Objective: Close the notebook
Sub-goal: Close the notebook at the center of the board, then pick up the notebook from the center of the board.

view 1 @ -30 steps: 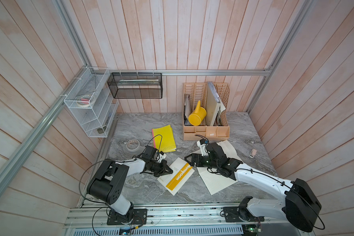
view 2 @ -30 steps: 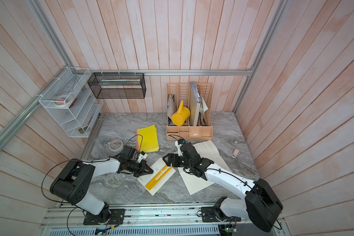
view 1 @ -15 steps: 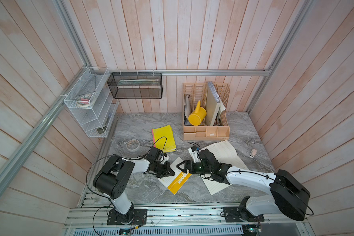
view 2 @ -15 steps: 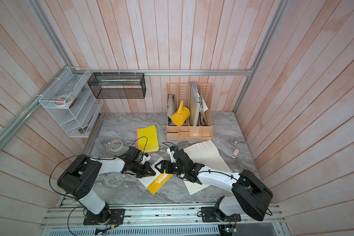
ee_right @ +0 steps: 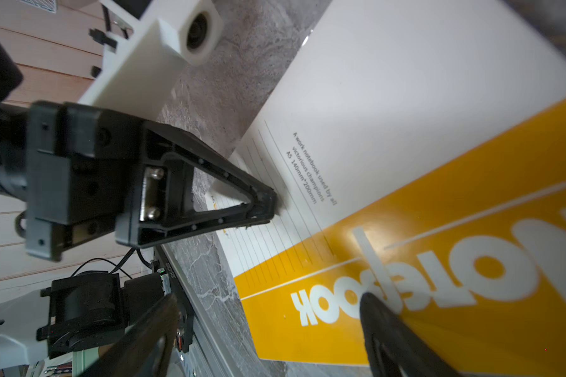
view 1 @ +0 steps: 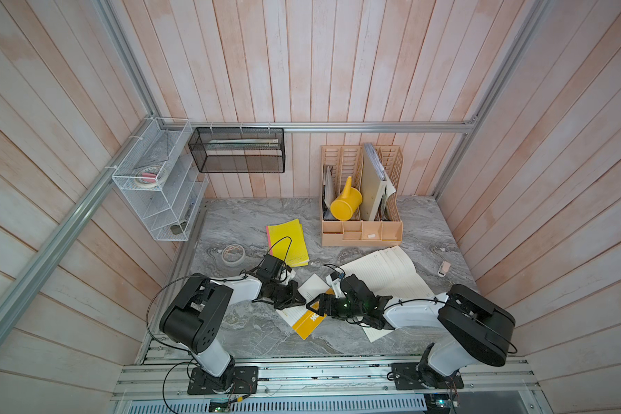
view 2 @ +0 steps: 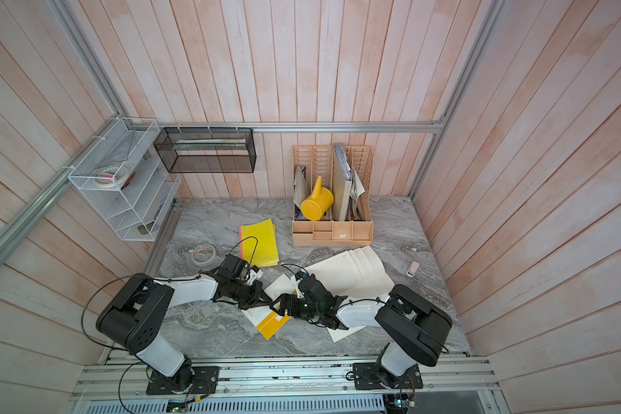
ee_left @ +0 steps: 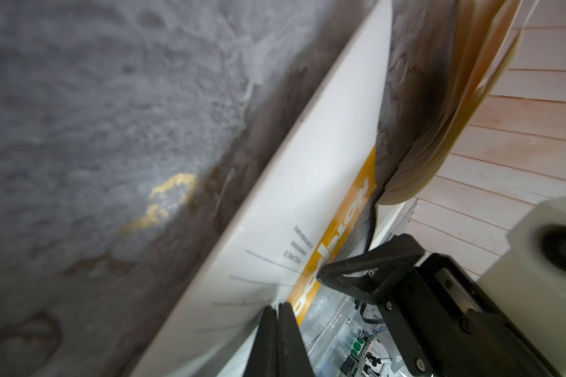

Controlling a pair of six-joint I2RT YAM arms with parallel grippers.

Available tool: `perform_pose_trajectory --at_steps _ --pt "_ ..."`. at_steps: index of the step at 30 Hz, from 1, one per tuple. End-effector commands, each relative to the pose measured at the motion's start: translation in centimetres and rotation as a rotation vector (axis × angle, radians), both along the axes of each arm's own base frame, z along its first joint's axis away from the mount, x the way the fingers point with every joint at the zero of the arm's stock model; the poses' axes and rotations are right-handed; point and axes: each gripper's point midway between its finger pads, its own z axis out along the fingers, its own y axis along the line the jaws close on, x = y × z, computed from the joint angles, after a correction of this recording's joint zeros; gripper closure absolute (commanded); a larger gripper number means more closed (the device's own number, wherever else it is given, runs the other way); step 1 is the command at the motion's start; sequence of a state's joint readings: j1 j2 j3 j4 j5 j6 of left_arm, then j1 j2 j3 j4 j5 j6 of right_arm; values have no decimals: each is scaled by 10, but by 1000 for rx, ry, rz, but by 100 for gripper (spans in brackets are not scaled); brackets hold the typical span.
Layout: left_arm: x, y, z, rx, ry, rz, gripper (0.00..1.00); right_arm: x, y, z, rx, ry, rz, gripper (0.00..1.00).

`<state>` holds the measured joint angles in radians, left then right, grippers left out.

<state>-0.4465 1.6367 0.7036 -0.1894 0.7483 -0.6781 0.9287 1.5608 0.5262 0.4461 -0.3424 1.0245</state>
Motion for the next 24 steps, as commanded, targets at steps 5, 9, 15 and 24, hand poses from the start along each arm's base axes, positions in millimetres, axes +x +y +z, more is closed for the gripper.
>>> perform_pose_trajectory --at_steps 5,9,15,24 --pt "26 13 36 13 -105 24 84 -9 -7 -18 -54 61 4 11" --pt "36 25 28 45 -101 -1 81 -11 -6 -16 -32 61 3 11" --pt "44 30 4 69 -79 -62 78 -11 -4 -13 -18 56 12 11" --pt "50 38 -12 101 -81 -49 72 -11 -2 -11 -6 53 25 11"
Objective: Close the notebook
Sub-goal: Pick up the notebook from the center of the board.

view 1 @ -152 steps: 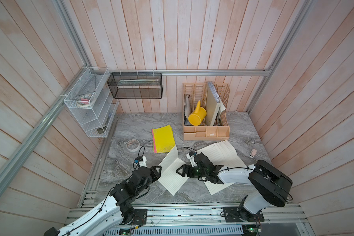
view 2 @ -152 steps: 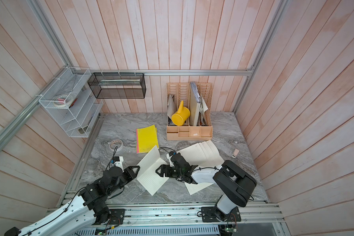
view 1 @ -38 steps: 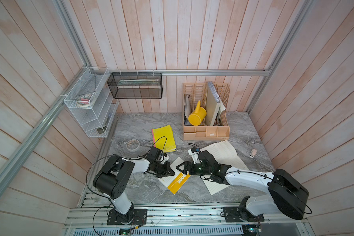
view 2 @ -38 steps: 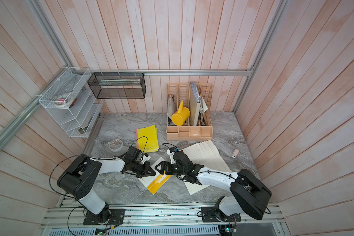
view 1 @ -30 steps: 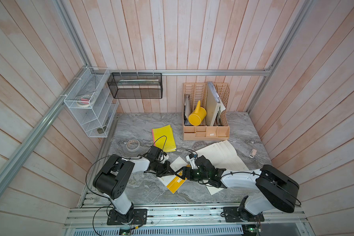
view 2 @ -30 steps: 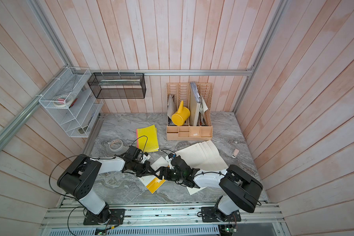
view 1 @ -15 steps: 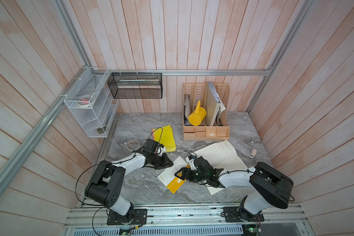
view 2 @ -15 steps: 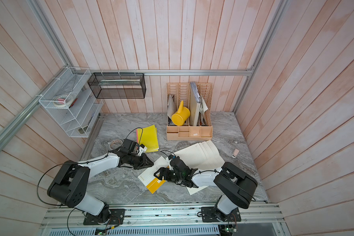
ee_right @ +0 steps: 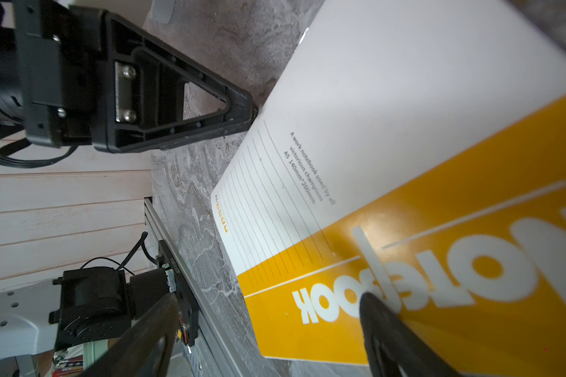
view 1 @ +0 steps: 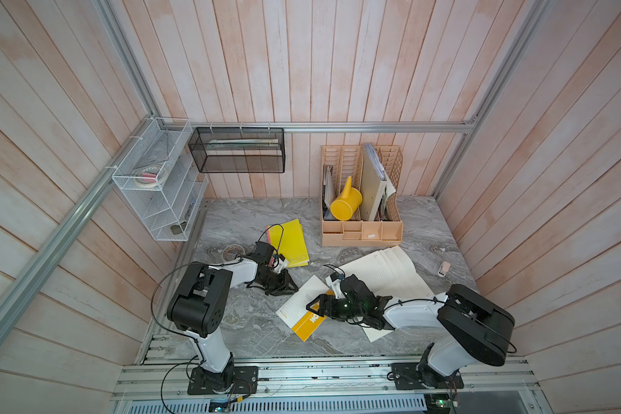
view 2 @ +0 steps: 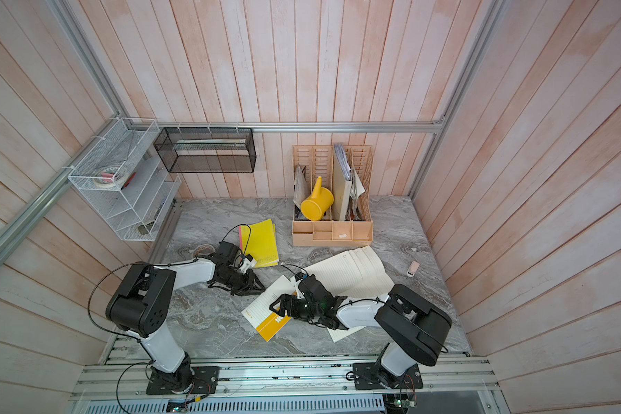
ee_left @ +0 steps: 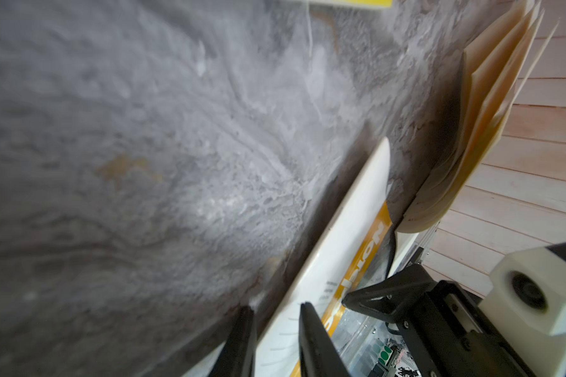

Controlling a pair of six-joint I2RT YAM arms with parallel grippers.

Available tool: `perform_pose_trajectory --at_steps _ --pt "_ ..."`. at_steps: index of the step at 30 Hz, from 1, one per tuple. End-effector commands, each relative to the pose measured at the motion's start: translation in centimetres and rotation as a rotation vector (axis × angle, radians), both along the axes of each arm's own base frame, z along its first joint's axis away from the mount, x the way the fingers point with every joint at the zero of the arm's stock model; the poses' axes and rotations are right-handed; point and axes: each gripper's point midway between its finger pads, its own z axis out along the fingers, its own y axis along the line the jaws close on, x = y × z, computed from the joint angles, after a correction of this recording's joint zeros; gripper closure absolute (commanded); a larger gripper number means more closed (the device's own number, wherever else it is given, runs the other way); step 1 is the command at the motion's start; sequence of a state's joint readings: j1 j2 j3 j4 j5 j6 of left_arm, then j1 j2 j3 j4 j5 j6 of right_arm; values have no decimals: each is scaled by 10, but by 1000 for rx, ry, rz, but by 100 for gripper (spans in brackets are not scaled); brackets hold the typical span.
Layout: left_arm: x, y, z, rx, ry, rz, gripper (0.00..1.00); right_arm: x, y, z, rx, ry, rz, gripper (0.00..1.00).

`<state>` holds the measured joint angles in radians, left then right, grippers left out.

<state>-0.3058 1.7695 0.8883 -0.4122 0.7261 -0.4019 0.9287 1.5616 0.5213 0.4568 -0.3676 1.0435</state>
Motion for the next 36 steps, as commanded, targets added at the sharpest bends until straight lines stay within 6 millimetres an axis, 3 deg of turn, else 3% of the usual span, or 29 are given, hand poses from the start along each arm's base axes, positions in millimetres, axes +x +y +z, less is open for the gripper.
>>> perform_pose_trajectory --at_steps 1,10,19,36 --pt "7 3 -3 19 -41 -5 69 -7 -3 -11 -22 29 17 11" --pt "0 4 -15 7 -7 3 65 -7 -2 -12 -19 27 25 11" --pt "-24 5 -24 -34 47 22 65 -8 -1 -15 -21 29 29 11" --pt "-56 -2 -19 -196 52 45 67 -10 1 -31 -31 56 43 11"
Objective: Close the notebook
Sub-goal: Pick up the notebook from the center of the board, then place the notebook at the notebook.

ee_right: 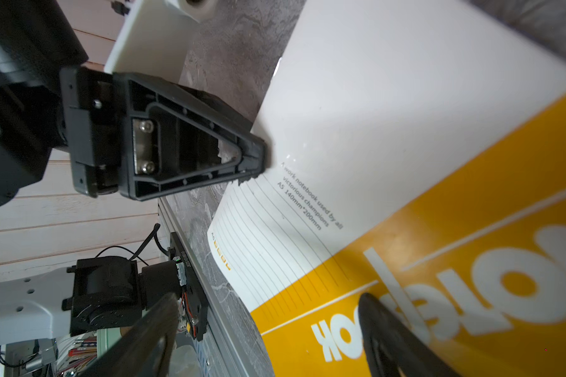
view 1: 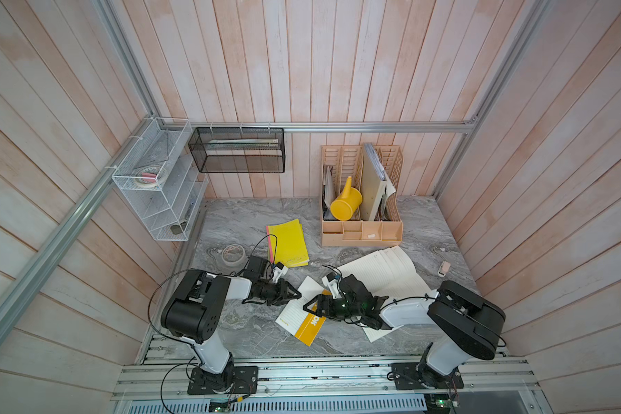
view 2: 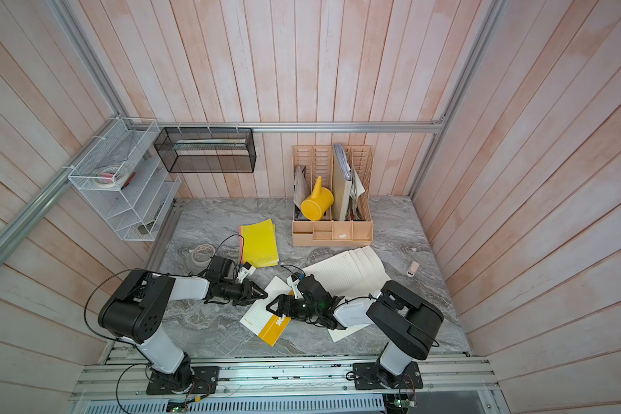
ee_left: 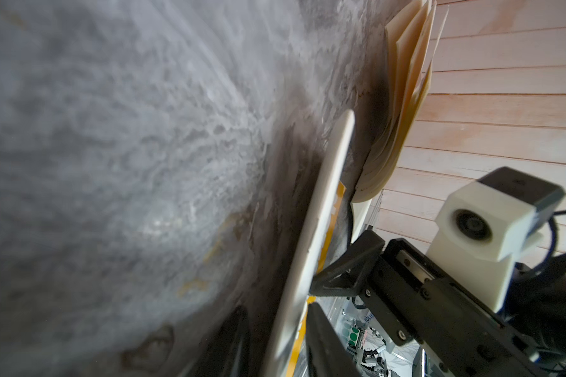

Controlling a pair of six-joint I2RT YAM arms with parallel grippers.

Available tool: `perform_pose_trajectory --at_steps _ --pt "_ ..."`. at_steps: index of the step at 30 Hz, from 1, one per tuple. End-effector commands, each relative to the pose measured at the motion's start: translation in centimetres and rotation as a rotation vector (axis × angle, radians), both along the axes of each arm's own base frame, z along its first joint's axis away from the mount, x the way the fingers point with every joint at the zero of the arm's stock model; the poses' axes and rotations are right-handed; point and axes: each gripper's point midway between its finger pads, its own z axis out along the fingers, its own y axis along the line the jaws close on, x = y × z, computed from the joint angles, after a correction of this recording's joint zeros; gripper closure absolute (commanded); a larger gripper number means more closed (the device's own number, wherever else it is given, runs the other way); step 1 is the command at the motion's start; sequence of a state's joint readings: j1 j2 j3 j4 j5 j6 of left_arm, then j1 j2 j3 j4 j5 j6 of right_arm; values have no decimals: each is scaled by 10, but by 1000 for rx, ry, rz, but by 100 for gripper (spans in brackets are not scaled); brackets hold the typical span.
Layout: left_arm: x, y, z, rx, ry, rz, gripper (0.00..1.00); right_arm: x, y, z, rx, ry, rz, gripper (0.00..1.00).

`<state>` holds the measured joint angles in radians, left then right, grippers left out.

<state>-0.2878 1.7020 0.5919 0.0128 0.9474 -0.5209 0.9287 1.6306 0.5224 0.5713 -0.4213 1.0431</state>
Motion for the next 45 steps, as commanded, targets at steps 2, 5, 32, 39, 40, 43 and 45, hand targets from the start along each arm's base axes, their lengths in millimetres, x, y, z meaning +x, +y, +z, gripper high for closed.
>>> perform_pose_trajectory --at_steps 2,5,32,39,40,43,45 --pt "-20 9 -19 64 90 27 70 -8 -10 -29 -86 57 6 11" --pt "-16 8 -17 76 86 31 74 -7 -9 -28 -94 52 10 11" --pt "26 -6 104 -14 -134 32 100 49 -50 65 -165 -192 -28 11" --pt "66 -7 161 -14 -286 102 100 67 -70 86 -149 -246 -122 11" --pt "74 -7 168 -13 -306 113 100 73 -75 94 -148 -271 -157 11" --pt "102 -2 186 -15 -364 161 100 82 -88 112 -124 -340 -223 8" --pt "121 4 194 -10 -402 199 100 86 -95 114 -113 -340 -237 6"
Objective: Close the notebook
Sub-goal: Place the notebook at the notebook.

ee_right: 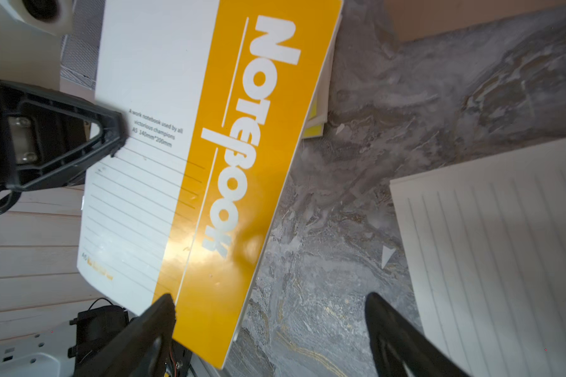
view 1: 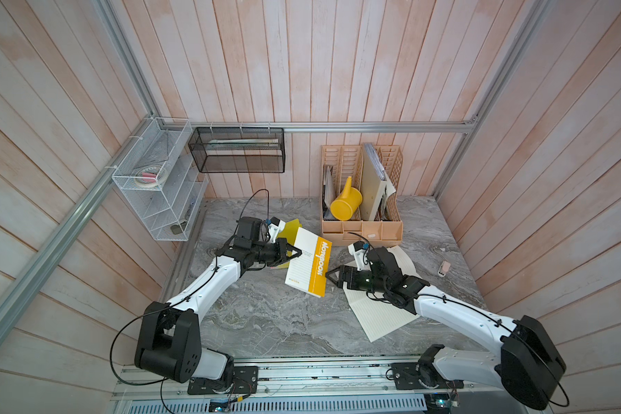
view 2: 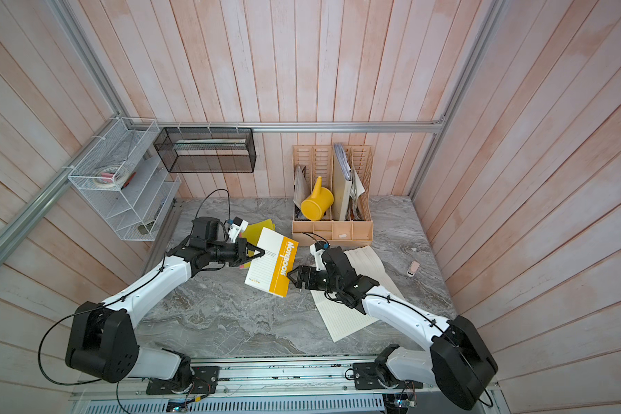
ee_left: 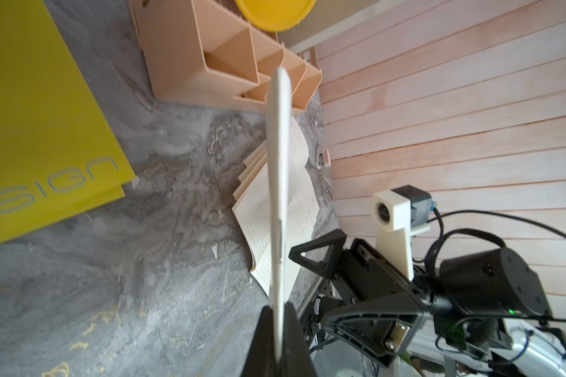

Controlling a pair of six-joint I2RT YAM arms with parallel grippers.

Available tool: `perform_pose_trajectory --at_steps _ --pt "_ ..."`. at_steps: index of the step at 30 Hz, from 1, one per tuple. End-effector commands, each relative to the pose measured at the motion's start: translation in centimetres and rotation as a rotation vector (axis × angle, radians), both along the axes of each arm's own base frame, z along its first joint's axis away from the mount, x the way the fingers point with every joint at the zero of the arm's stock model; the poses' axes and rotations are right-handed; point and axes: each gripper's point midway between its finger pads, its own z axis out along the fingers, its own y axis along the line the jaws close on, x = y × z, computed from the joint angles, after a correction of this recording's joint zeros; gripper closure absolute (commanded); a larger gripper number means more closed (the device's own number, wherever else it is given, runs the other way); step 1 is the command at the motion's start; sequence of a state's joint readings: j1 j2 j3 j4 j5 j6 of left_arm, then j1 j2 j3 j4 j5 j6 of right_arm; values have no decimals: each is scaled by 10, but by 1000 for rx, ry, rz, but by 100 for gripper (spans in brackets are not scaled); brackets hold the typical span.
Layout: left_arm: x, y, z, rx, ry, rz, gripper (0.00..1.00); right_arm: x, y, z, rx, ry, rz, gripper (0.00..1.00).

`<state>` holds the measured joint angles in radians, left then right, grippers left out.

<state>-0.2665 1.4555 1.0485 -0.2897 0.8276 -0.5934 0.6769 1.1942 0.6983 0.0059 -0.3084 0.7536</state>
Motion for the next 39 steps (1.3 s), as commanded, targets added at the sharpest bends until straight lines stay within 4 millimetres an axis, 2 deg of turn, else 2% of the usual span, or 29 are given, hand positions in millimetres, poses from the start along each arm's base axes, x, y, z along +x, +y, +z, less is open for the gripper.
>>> perform_pose_trajectory --at_steps 1,5,11,14,19,22,28,34,39 --pt "39 14 10 17 -61 101 100 10 -16 -4 -20 -21 -47 4" --pt "77 31 8 -1 -77 181 100 13 -24 -17 -59 1 -51 2" --pt "122 47 -1 -100 -79 246 100 16 -26 -21 -46 10 -63 2" --pt "138 49 -4 -131 -84 248 100 17 -27 -26 -49 26 -62 2" --pt "160 54 -29 -129 -31 267 100 17 -28 -31 -55 42 -56 2" --pt "167 59 -49 -126 14 283 100 16 -31 -34 -59 54 -61 2" --pt "167 69 -89 -103 96 292 100 16 -34 -43 -63 75 -68 2" --pt "165 76 -121 -82 135 288 100 19 -30 -49 -67 95 -58 2" --pt "158 79 -139 -48 168 286 100 22 -25 -49 -57 101 -42 2"
